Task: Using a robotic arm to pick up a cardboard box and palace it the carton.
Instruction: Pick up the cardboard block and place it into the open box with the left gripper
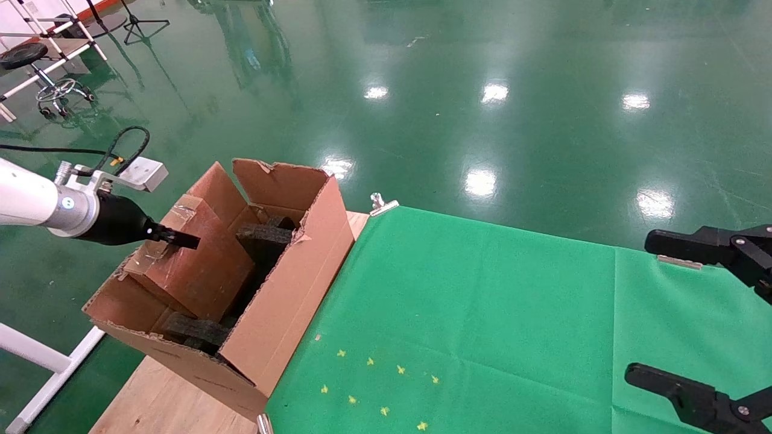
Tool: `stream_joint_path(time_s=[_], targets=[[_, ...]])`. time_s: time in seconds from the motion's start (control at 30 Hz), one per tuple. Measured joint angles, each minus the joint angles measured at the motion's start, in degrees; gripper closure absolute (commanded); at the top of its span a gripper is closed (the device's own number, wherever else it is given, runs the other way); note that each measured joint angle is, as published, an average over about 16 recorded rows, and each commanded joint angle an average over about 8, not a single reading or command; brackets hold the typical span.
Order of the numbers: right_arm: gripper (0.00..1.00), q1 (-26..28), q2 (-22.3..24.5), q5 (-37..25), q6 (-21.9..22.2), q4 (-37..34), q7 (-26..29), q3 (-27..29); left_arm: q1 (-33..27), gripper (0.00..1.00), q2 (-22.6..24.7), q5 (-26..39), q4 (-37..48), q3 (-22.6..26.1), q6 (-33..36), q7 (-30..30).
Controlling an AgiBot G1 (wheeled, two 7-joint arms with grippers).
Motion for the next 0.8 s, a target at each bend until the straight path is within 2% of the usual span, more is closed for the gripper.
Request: stream_joint_path(time_s=[0.4, 0.8], targets=[[0.00, 0.00, 0.00, 0.00, 0.00, 0.00, 0.00, 0.00, 1.32, 1.00, 2.51, 2.45, 0.90, 1.71, -2.06, -3.49], [0.00, 0.00, 0.00, 0.00, 0.00, 0.00, 0.00, -0.01, -0.65, 1.00, 2.99, 3.03, -1.78, 2.07, -2.93, -1.22]])
